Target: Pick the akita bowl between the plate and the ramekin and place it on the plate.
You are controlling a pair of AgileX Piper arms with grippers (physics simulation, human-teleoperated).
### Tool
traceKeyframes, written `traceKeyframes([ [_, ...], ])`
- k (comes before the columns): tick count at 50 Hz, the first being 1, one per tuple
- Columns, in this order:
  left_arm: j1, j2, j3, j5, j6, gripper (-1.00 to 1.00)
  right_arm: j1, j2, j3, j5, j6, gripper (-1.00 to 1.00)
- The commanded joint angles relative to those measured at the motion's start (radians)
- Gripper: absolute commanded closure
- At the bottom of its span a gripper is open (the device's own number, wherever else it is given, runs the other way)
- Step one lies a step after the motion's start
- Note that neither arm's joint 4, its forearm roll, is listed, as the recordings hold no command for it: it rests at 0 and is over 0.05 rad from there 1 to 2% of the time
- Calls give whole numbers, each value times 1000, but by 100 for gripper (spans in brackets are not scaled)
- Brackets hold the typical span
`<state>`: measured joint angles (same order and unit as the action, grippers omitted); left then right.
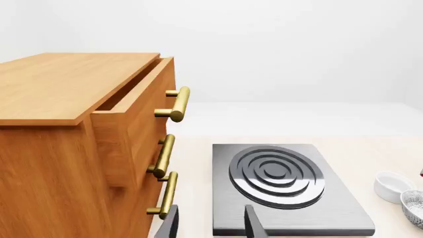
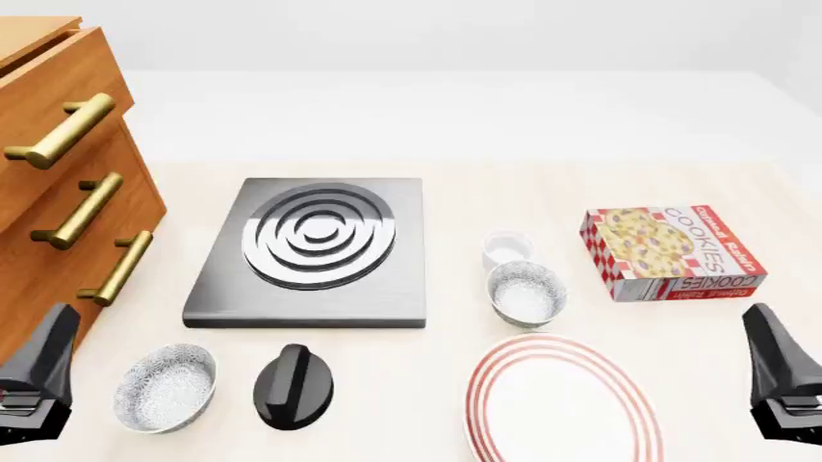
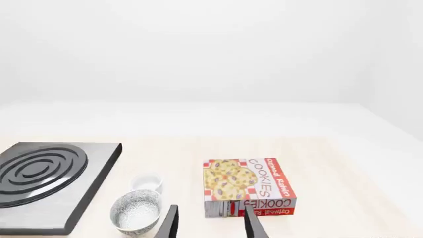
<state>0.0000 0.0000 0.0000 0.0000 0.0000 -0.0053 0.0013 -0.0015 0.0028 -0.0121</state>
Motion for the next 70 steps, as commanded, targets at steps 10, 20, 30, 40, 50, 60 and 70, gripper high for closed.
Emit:
traceKeyframes([
  [10, 0, 0, 0, 0, 0, -100, 78, 180, 1, -116, -41, -100],
  [20, 0, 0, 0, 0, 0, -100, 68, 56, 0, -22, -57, -100],
  [30, 0, 0, 0, 0, 0, -100, 43, 2, -82, 70, -120, -100],
  [40, 0, 0, 0, 0, 0, -100, 68, 73, -229, 143, -101, -100],
  [50, 0, 0, 0, 0, 0, -100, 62, 209, -457, 214, -94, -100],
  [60, 0, 0, 0, 0, 0, -100, 184, 424, -818, 400, -161, -100],
  [70, 0, 0, 0, 0, 0, -100, 195, 631, -1186, 636, -186, -100],
])
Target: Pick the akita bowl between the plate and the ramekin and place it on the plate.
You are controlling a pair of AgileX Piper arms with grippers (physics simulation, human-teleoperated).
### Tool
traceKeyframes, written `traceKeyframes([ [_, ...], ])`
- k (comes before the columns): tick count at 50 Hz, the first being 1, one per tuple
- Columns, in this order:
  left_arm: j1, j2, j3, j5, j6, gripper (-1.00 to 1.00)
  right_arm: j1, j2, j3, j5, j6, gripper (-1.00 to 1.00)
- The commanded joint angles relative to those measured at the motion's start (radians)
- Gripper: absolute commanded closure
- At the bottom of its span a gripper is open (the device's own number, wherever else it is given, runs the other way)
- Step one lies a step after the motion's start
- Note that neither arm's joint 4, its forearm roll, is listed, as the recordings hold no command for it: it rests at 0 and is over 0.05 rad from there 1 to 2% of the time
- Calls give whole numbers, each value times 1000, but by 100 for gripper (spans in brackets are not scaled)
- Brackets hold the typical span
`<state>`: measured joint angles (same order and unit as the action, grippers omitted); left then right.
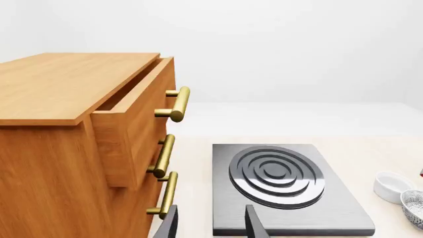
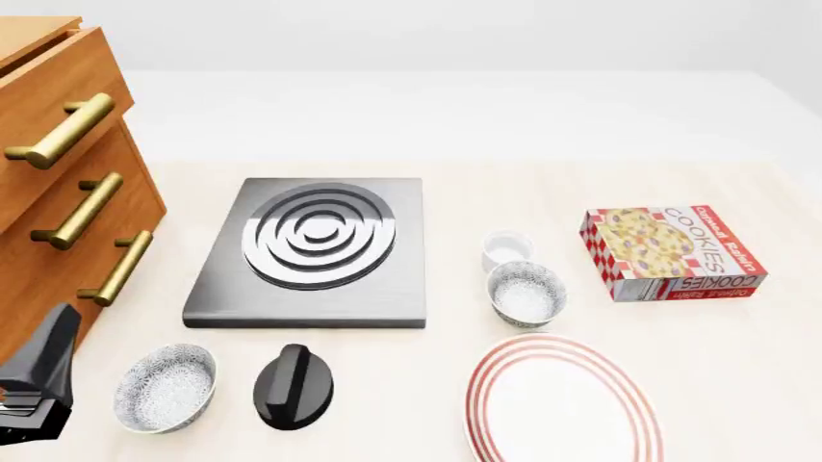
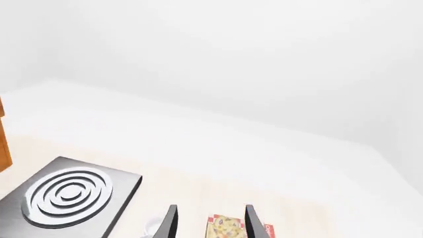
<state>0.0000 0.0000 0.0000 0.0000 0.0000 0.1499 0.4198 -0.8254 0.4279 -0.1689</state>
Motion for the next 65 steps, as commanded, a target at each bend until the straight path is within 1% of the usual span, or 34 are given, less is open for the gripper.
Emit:
traceKeyframes([
  [1, 0, 0, 0, 0, 0, -100, 39, 232, -382, 226, -27, -100],
  [2, 0, 0, 0, 0, 0, -100, 39, 232, -382, 226, -27, -100],
  [3, 0, 0, 0, 0, 0, -100, 54, 268, -434, 250, -29, -100],
  [6, 0, 0, 0, 0, 0, -100, 54, 321, -507, 300, -13, -100],
  [8, 0, 0, 0, 0, 0, -100, 43, 335, -541, 324, -20, -100],
  [9, 0, 0, 0, 0, 0, -100, 18, 334, -562, 333, -46, -100],
  [13, 0, 0, 0, 0, 0, -100, 19, 387, -635, 393, -37, -100],
  [14, 0, 0, 0, 0, 0, -100, 19, 387, -636, 393, -37, -100],
  [15, 0, 0, 0, 0, 0, -100, 26, 427, -666, 429, -20, -100],
  [19, 0, 0, 0, 0, 0, -100, 45, 484, -712, 477, -7, -100],
  [22, 0, 0, 0, 0, 0, -100, 33, 531, -742, 516, -15, -100],
  [24, 0, 0, 0, 0, 0, -100, 43, 574, -767, 546, -1, -100],
  [27, 0, 0, 0, 0, 0, -100, 36, 614, -799, 568, 2, -100],
  [31, 0, 0, 0, 0, 0, -100, 21, 686, -791, 584, 1, -100],
  [33, 0, 0, 0, 0, 0, -100, -9, 699, -753, 576, -36, -100],
  [35, 0, 0, 0, 0, 0, -100, -3, 714, -735, 574, -44, -100],
  [37, 0, 0, 0, 0, 0, -100, 18, 738, -720, 575, -27, -100],
  [38, 0, 0, 0, 0, 0, -100, 23, 746, -707, 569, -32, -100],
  [39, 0, 0, 0, 0, 0, -100, 44, 763, -699, 569, -13, -100],
  [41, 0, 0, 0, 0, 0, -100, 29, 766, -658, 547, -45, -100],
  [42, 0, 0, 0, 0, 0, -100, 45, 784, -650, 549, -30, -100],
  [44, 0, 0, 0, 0, 0, -100, 53, 802, -635, 537, -33, -100],
  [46, 0, 0, 0, 0, 0, -100, 83, 840, -644, 538, 11, -100],
  [47, 0, 0, 0, 0, 0, -100, 86, 849, -646, 535, 17, -100],
  [50, 0, 0, 0, 0, 0, -100, 138, 912, -676, 533, 99, -100],
  [51, 0, 0, 0, 0, 0, -100, 137, 921, -673, 531, 92, -100],
  [53, 0, 0, 0, 0, 0, -100, 183, 953, -677, 535, 144, -100],
  [54, 0, 0, 0, 0, 0, -100, 179, 903, -645, 558, 134, -100],
  [55, 0, 0, 0, 0, 0, -100, 168, 894, -634, 556, 128, -100],
  [56, 0, 0, 0, 0, 0, -100, 139, 888, -612, 556, 103, -100],
  [57, 0, 0, 0, 0, 0, -100, 138, 897, -599, 541, 118, -100],
  [60, 0, 0, 0, 0, 0, -100, 139, 905, -575, 522, 129, -100],
  [64, 0, 0, 0, 0, 0, -100, 136, 915, -551, 504, 139, -100],
  [65, 0, 0, 0, 0, 0, -100, 116, 917, -535, 492, 135, -100],
])
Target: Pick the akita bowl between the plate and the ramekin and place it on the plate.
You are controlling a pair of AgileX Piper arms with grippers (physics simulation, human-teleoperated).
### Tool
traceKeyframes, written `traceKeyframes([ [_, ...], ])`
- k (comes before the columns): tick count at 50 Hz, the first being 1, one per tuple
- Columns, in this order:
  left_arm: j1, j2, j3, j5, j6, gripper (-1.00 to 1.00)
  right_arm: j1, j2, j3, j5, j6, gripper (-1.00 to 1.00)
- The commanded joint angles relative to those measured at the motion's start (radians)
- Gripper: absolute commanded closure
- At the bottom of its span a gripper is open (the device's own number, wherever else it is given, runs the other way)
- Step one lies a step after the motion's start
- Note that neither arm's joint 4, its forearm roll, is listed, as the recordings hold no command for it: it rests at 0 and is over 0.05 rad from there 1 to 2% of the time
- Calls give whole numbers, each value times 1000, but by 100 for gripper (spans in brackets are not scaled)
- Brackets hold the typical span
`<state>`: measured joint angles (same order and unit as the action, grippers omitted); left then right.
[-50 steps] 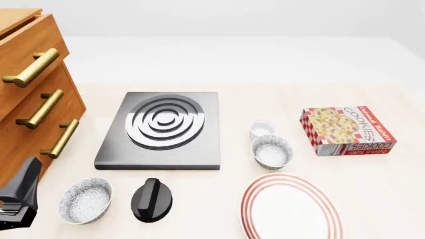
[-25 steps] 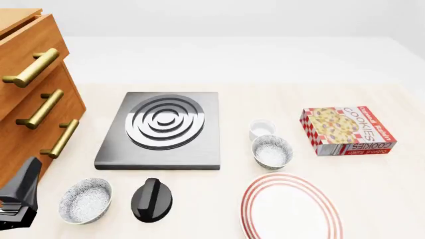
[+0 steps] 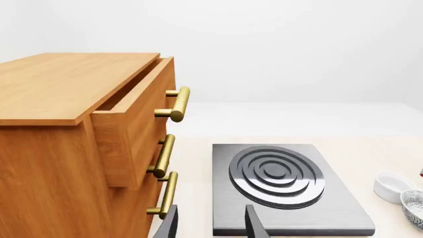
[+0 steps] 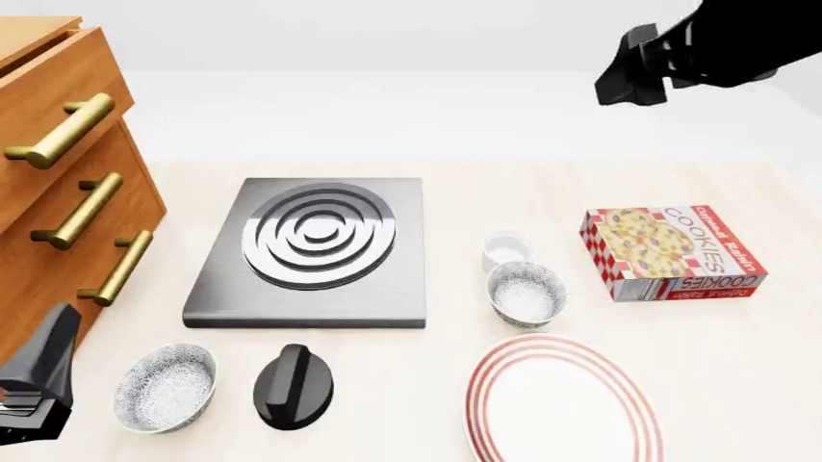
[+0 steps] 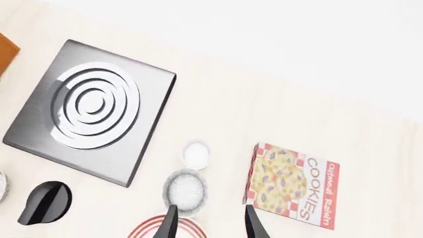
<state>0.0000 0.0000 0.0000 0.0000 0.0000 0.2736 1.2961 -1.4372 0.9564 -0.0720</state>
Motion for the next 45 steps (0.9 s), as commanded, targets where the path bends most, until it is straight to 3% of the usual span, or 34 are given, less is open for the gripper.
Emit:
traceKeyframes([
  [1, 0, 0, 0, 0, 0, -100, -7, 46, 86, -41, 43, -100],
  [2, 0, 0, 0, 0, 0, -100, 17, 58, 83, -42, 89, -100],
  [4, 0, 0, 0, 0, 0, -100, 1, 56, 95, -60, 68, -100],
  [5, 0, 0, 0, 0, 0, -100, 17, 67, 103, -68, 98, -100],
  [8, 0, 0, 0, 0, 0, -100, 26, 82, 120, -90, 112, -100],
  [28, 0, 0, 0, 0, 0, -100, 11, 140, 221, -223, 173, -100],
  [31, 0, 0, 0, 0, 0, -100, 6, 142, 227, -234, 196, -100],
  [33, 0, 0, 0, 0, 0, -100, 38, 152, 235, -243, 245, -100],
  [45, 0, 0, 0, 0, 0, -100, 23, 195, 362, -355, 260, -100],
])
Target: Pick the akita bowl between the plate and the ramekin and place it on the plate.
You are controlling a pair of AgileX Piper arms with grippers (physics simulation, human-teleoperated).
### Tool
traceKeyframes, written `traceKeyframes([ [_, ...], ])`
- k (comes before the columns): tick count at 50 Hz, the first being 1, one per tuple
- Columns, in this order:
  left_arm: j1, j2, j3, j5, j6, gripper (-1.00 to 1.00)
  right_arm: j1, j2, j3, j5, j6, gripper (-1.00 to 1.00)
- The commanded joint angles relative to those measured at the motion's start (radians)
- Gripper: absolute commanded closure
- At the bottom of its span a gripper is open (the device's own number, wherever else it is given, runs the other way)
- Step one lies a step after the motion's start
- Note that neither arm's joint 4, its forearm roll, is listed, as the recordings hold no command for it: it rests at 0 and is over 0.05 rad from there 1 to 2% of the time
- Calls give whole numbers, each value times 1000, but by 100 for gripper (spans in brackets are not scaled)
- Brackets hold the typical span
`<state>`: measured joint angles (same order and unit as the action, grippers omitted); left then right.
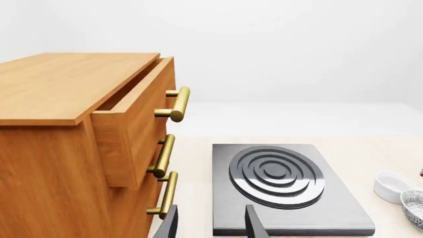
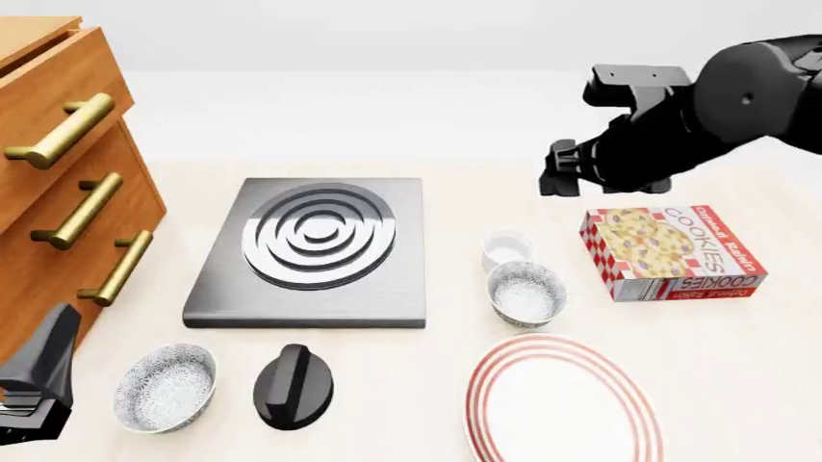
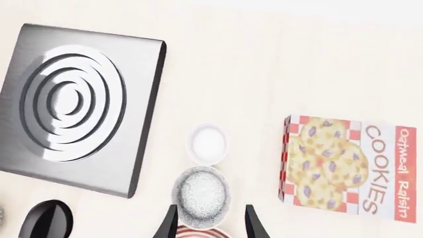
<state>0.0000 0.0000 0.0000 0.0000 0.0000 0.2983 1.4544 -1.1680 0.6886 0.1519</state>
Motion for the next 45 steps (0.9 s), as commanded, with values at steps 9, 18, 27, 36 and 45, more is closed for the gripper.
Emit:
traceKeyframes([
  [9, 0, 0, 0, 0, 0, -100, -6, 69, 174, -167, 56, -100],
  [18, 0, 0, 0, 0, 0, -100, -26, 93, 207, -202, 51, -100],
  [27, 0, 0, 0, 0, 0, -100, -77, 92, 222, -223, 25, -100],
  [36, 0, 0, 0, 0, 0, -100, -109, 81, 236, -233, 4, -100],
  [45, 0, 0, 0, 0, 0, -100, -93, 120, 269, -283, 20, -100],
])
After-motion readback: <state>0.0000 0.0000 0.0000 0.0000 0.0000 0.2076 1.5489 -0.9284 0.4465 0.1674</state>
